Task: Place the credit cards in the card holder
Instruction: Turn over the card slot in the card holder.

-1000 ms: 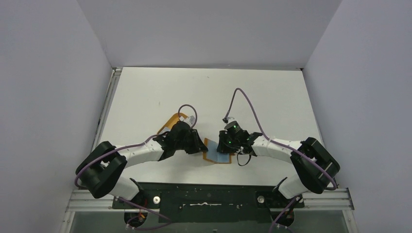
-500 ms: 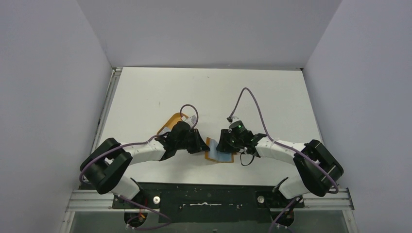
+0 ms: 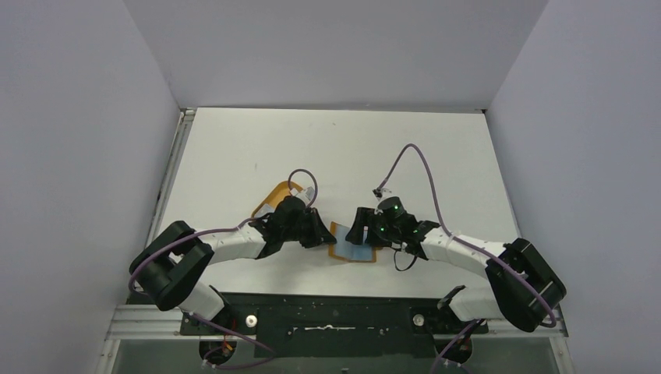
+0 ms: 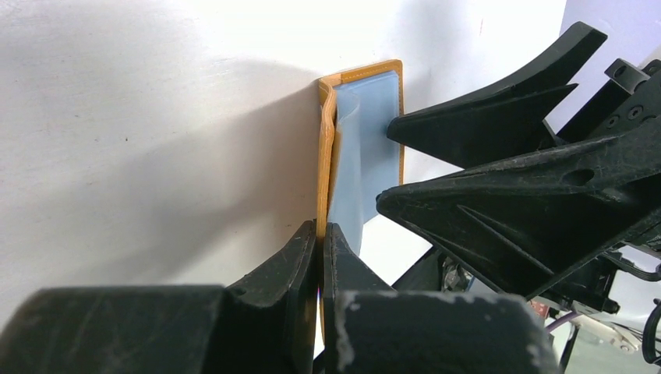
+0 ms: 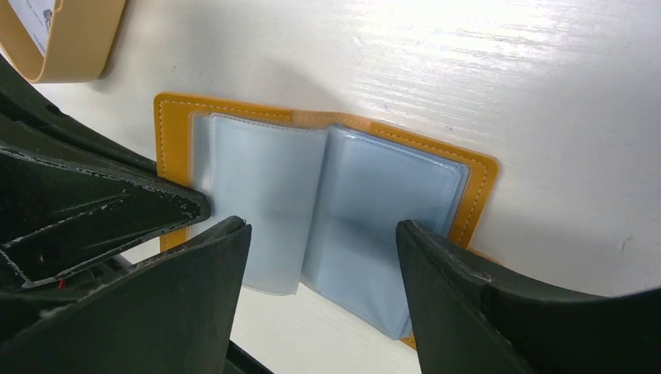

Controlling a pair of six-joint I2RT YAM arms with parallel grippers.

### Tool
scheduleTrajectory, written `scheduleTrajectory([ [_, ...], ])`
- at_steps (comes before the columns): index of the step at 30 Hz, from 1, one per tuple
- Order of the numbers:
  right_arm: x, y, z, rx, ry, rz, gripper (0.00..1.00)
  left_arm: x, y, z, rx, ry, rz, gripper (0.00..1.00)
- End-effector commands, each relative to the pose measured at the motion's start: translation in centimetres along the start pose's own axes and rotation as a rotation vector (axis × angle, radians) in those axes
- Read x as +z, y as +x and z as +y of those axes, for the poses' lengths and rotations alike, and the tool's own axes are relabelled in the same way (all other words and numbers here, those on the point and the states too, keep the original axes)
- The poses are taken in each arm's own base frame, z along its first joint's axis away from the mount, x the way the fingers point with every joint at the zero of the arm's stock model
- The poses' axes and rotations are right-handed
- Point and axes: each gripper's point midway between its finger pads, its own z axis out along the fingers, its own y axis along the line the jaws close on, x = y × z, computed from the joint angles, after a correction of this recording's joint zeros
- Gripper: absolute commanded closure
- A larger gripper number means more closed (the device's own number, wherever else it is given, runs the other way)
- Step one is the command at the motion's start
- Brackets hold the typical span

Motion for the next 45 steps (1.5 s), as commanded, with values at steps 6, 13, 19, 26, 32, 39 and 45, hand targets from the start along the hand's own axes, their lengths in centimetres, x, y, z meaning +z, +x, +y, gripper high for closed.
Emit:
scheduleTrajectory([
  [6, 0.2, -0.1, 2.8, -0.169, 0.009, 0.023, 0.27, 0.1, -0.4, -0.9, 0.011, 0.038, -0.012, 1.00],
  [13, 1.2, 0.4, 3.1, -0.197, 0.049, 0.051, 0.29, 0.0, -0.3, -1.2, 0.019, 0.045, -0.009, 1.00],
  [19, 1.6, 1.0, 1.3, -0.193, 0.132, 0.083, 0.40, -0.1, -0.2, -1.1, 0.019, 0.045, -0.009, 1.00],
  [26, 0.9, 1.1, -0.8, -0.149, 0.196, 0.060, 0.58, -0.2, 0.0, -0.7, 0.015, 0.036, -0.005, 1.00],
  [32, 0.2, 0.8, -2.6, -0.068, 0.223, 0.045, 0.61, -0.2, 0.0, 0.5, 0.018, -0.021, -0.004, 1.00],
  [39, -0.1, 0.8, -2.5, -0.028, 0.188, 0.036, 0.59, 0.0, 0.2, 1.2, 0.016, -0.049, 0.000, 1.00],
  [45, 0.0, 0.7, -2.0, 0.024, 0.123, 0.034, 0.57, 0.0, 0.3, 1.8, 0.026, -0.078, 0.003, 1.00],
])
